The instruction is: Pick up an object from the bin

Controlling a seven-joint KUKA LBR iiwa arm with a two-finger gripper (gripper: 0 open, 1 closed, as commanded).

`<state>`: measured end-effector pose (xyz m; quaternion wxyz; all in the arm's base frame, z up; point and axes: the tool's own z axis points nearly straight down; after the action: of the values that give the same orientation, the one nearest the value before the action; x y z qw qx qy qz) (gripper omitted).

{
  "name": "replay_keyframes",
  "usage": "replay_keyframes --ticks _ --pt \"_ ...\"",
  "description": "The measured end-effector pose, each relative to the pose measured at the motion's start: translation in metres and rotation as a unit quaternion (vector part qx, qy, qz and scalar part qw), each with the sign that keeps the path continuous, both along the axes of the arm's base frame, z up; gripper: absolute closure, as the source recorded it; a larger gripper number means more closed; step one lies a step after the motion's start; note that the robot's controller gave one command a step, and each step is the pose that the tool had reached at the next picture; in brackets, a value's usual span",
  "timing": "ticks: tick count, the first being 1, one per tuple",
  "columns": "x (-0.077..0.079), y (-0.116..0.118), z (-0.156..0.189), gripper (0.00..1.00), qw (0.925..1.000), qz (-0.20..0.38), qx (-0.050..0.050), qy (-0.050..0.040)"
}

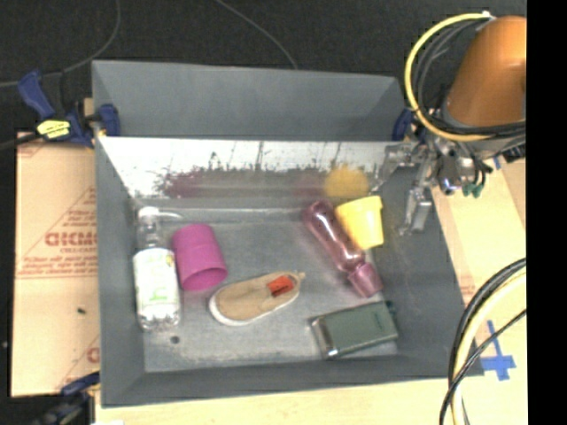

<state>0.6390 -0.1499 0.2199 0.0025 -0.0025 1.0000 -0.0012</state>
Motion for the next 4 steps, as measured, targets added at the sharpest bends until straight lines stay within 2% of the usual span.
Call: replay_keyframes --ticks 1,2,3,4 --pt "0.0 0.0 0.0 0.0 1.0 0.0 0.0 0.0" --pt "0.002 -0.003 -0.017 0.0 1.0 0.009 -0.001 -0.0017" --pt "0.01 -0.003 -0.05 0.0 0.9997 0.023 -0.001 -0.0001" --pt "0.008 0.013 -0.121 0.0 0.9998 0.018 0.0 -0.002"
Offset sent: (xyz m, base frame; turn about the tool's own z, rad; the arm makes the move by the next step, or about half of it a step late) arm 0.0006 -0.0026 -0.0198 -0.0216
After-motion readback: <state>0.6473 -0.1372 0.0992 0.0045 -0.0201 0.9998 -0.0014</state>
